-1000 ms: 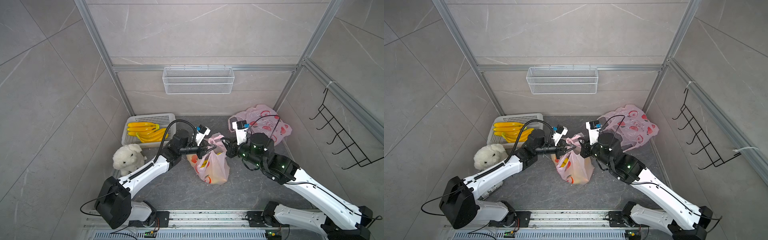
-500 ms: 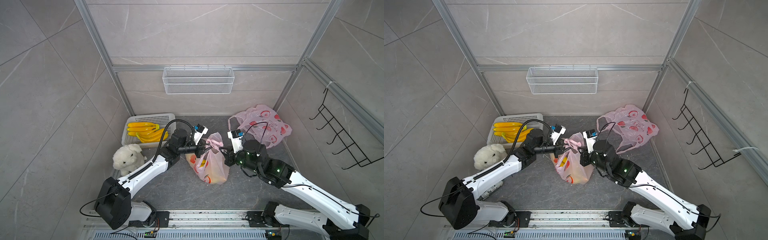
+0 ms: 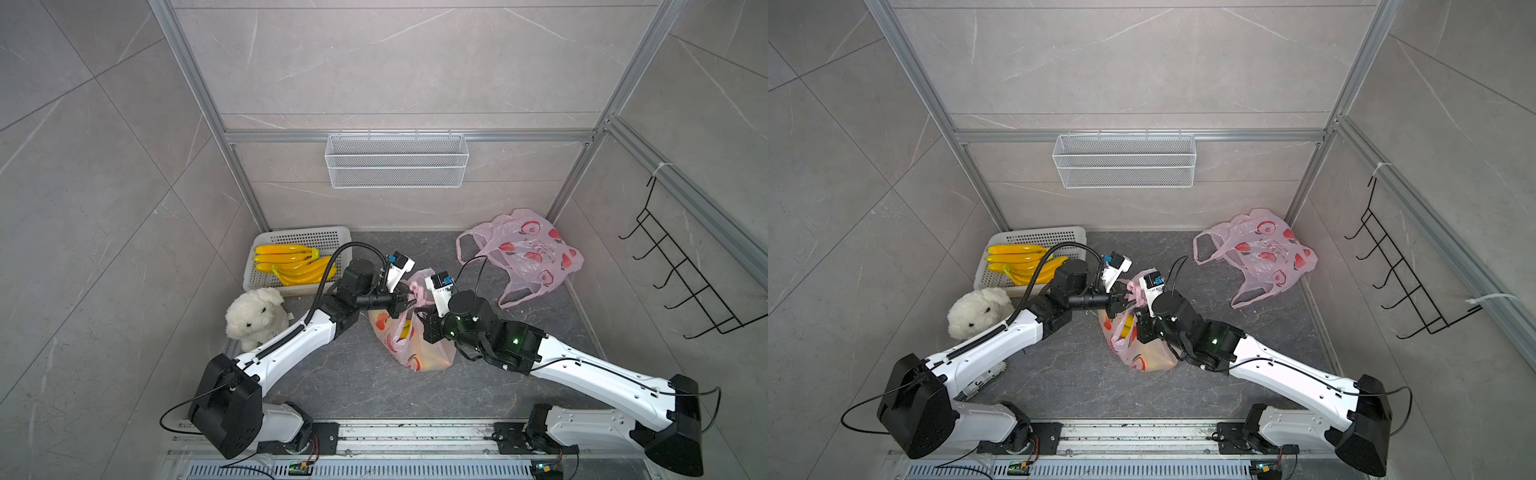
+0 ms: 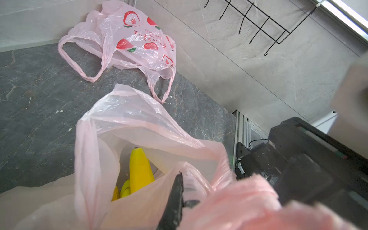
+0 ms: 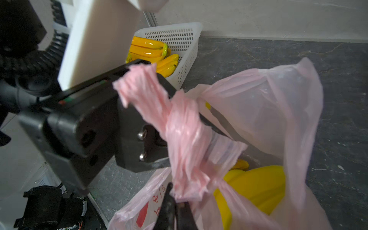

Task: Place the banana into a plastic bag & tie a knot
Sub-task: Cross the plastic bag at the center of the board.

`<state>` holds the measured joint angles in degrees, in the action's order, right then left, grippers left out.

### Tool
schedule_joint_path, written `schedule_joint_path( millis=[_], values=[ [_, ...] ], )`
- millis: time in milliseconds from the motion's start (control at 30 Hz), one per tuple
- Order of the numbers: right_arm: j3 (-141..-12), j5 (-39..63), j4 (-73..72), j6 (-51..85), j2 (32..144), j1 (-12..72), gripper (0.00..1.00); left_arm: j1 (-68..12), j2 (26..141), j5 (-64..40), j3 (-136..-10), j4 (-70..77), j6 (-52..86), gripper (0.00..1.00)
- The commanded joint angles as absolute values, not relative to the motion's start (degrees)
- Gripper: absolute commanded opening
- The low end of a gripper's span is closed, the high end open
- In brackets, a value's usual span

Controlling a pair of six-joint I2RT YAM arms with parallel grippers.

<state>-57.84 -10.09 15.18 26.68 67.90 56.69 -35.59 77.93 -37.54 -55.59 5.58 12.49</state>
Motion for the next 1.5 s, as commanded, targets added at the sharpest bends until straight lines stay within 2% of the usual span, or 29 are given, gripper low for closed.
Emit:
schedule_joint_path(
  millis=[0, 167, 367, 533, 1467],
  values=[
    [-59.36, -9.78, 19.22, 26.84, 68.73, 57.85, 0.00, -34.39, 75.78, -35.33, -56.20, 8.88, 12.06, 0.08],
    [-59.86, -6.47, 16.96, 28.20, 73.11, 58.01, 0.00, -34.37, 75.52, -36.87, -56.14, 8.55, 12.46, 0.12],
    [-60.34, -10.79, 15.43, 28.22, 75.00, 57.39, 0.00, -34.10, 74.34, -38.77, -55.83, 5.71, 12.14, 0.19],
    [-61.17, -6.28, 12.00, 27.30, 77.68, 56.18, 0.00, -34.06, 73.13, -40.48, -55.04, 3.09, 11.65, 0.25],
    [-55.90, 1.46, 3.51, 22.78, 75.39, 50.55, 0.00, -32.96, 69.16, -43.99, -49.53, 1.89, 10.29, 0.35]
  ],
)
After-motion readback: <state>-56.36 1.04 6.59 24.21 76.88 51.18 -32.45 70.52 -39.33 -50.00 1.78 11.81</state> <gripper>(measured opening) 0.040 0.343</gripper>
